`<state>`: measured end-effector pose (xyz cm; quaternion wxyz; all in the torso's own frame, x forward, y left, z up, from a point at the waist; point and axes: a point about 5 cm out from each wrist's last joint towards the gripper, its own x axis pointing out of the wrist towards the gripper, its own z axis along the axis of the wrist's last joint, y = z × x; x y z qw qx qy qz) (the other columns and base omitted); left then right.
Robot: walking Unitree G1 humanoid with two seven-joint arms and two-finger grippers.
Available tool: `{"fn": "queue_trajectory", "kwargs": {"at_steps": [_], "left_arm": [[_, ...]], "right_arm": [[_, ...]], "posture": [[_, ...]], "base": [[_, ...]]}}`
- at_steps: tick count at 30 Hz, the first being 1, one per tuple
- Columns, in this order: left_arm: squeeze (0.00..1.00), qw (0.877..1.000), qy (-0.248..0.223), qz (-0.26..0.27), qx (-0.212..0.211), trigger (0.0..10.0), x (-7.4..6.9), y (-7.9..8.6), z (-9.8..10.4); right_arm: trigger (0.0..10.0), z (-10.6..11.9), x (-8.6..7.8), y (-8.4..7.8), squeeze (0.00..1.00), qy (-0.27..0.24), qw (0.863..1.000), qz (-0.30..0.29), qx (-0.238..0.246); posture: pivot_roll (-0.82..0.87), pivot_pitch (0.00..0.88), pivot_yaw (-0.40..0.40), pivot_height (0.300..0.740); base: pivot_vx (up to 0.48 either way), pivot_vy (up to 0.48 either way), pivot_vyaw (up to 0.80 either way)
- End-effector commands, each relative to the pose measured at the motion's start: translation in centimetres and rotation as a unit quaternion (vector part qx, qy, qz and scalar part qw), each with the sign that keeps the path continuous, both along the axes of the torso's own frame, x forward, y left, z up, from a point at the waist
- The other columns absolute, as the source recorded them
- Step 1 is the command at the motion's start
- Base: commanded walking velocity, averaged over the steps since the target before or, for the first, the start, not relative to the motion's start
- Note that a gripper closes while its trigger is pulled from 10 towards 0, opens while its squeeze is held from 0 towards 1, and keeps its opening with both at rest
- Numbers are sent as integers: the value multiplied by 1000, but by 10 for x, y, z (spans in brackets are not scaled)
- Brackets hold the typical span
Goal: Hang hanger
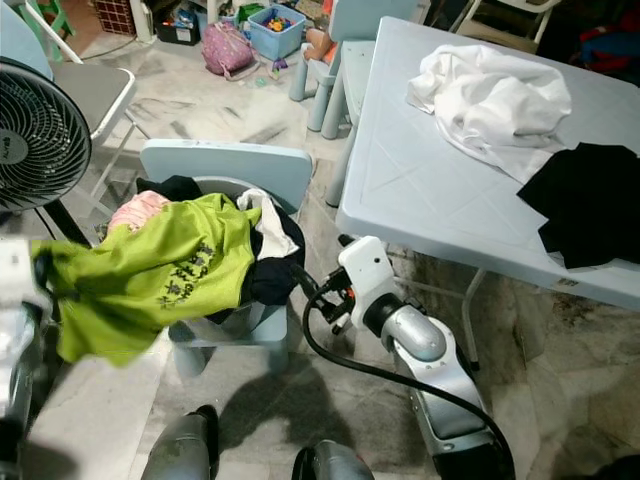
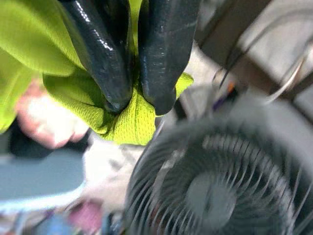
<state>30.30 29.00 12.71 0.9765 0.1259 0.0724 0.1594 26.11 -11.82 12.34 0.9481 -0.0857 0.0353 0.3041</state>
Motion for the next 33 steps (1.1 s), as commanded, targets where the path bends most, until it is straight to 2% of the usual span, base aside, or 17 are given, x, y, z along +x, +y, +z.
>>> {"fn": "queue_trajectory", "kwargs": {"at_steps": [1, 2, 8, 9, 11, 14, 19, 24, 26, 29, 31, 32, 33], "left_arm": [[0, 1000, 0, -20, 10, 0, 10, -1, 4], [0, 999, -13, -37, 24, 0, 20, -4, 15], [0, 996, -44, -71, 42, 0, 46, -13, 43], [0, 996, -44, -71, 42, 0, 46, -13, 43], [0, 994, -37, -93, 54, 0, 60, -24, 47], [0, 993, -36, -100, 58, 0, 64, -27, 48], [0, 990, -14, -97, 105, 0, 72, -27, 45], [0, 984, 36, -88, 153, 0, 70, -16, 30], [0, 977, 68, -95, 176, 0, 67, -14, 21], [0, 966, 123, -135, 183, 0, 64, -20, 4], [0, 960, 154, -157, 173, 0, 61, -23, -7], [0, 950, 181, -180, 178, 0, 57, -28, -18], [0, 947, 186, -190, 180, 0, 56, -30, -21]], "right_arm": [[10000, -2, 2, -5, 0, 0, 1000, -12, -7], [10000, -2, 2, -6, 0, -2, 1000, -15, -7], [10000, -2, 2, -5, 0, -3, 1000, -20, -7], [10000, -2, 2, -5, 0, -3, 1000, -20, -7], [10000, -2, 2, -5, 0, -4, 1000, -22, -7], [10000, -2, 2, -5, 0, -4, 1000, -23, -7], [10000, -1, 4, -6, 0, -9, 999, -31, -10], [10000, -2, 5, -8, 0, -11, 999, -39, -16], [10000, -2, 5, -8, 0, -11, 999, -42, -19], [10000, -3, 5, -9, 0, -11, 999, -44, -23], [10000, -3, 5, -9, 0, -11, 999, -44, -24], [10000, -3, 6, -9, 0, -12, 998, -46, -27], [10000, -3, 6, -9, 0, -12, 998, -47, -28]], "posture": [[-12, 108, -113, 740], [-13, 108, -110, 740], [-15, 107, -107, 740], [-15, 107, -107, 740], [-15, 108, -106, 740], [-18, 107, -106, 740], [-25, 105, -104, 740], [-32, 102, -98, 740], [-35, 100, -98, 740], [-35, 100, -98, 740], [-35, 100, -98, 740], [-36, 96, -99, 740], [-36, 96, -99, 740]], "base": [[0, 0, 0], [0, 0, 0], [0, 0, 0], [0, 0, 0], [0, 0, 0], [0, 0, 0], [0, 0, 0], [0, 0, 0], [0, 0, 0], [0, 0, 0], [0, 0, 0], [0, 0, 0], [0, 0, 0]]}}
